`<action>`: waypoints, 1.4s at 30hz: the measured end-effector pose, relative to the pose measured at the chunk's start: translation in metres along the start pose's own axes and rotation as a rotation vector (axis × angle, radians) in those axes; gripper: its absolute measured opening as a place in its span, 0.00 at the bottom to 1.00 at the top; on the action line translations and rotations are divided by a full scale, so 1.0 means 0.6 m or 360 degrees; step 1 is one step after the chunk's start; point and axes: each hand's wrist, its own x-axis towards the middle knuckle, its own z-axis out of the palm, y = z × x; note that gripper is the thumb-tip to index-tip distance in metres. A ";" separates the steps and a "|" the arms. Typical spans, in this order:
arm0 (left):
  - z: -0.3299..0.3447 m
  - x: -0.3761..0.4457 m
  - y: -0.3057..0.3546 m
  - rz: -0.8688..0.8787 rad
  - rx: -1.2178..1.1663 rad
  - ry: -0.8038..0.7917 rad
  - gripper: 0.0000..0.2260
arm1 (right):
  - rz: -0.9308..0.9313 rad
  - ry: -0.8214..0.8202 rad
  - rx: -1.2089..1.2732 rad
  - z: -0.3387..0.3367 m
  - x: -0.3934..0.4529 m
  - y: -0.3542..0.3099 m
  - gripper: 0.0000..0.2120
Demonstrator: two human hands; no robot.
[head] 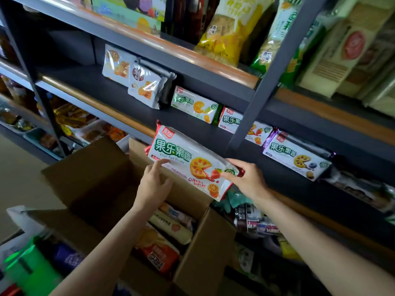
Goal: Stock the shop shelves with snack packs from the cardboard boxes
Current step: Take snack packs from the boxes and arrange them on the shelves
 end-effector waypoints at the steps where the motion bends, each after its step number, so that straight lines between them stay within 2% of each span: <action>1: 0.013 -0.017 0.008 0.0095 0.0034 -0.0039 0.21 | 0.0009 0.0014 -0.0007 -0.025 -0.014 0.018 0.19; 5: 0.092 -0.063 0.049 0.0448 0.0214 -0.0293 0.22 | 0.0156 0.0107 -0.0003 -0.144 -0.071 0.088 0.19; 9: 0.195 -0.064 0.110 0.0537 0.0275 -0.0558 0.26 | 0.0285 0.0287 -0.0053 -0.241 -0.102 0.159 0.21; 13: 0.288 -0.036 0.152 0.0544 0.0380 -0.0743 0.29 | 0.0343 0.0496 -0.0080 -0.281 -0.067 0.226 0.22; 16: 0.352 0.008 0.160 0.0542 0.0489 -0.0682 0.29 | 0.0349 0.0627 -0.0051 -0.271 0.006 0.271 0.22; 22: 0.458 0.133 0.159 0.0434 0.0918 -0.0325 0.29 | 0.0055 0.0618 -0.0223 -0.201 0.192 0.290 0.16; 27: 0.499 0.226 0.147 0.0151 0.1107 -0.0413 0.30 | -0.0120 0.0668 -0.0326 -0.136 0.309 0.290 0.15; 30: 0.512 0.253 0.139 0.0125 0.1112 -0.0396 0.28 | -0.0122 0.0652 -0.0477 -0.119 0.371 0.295 0.17; 34: 0.509 0.250 0.137 0.0252 0.1013 -0.0297 0.25 | -0.0139 0.0646 -0.0792 -0.115 0.399 0.315 0.08; 36: 0.495 0.236 0.139 0.0344 0.0966 -0.0252 0.25 | -0.0205 0.0527 -0.1143 -0.118 0.388 0.306 0.11; 38: 0.474 0.207 0.140 0.0416 0.0886 -0.0269 0.23 | -0.0136 0.0455 -0.1277 -0.123 0.370 0.283 0.14; 40: 0.445 0.167 0.139 0.0652 0.0779 -0.0251 0.20 | -0.0104 0.0522 -0.1194 -0.119 0.338 0.262 0.17; 42: 0.403 0.119 0.127 0.0837 0.0644 -0.0316 0.18 | -0.0198 0.0642 -0.0907 -0.104 0.283 0.243 0.20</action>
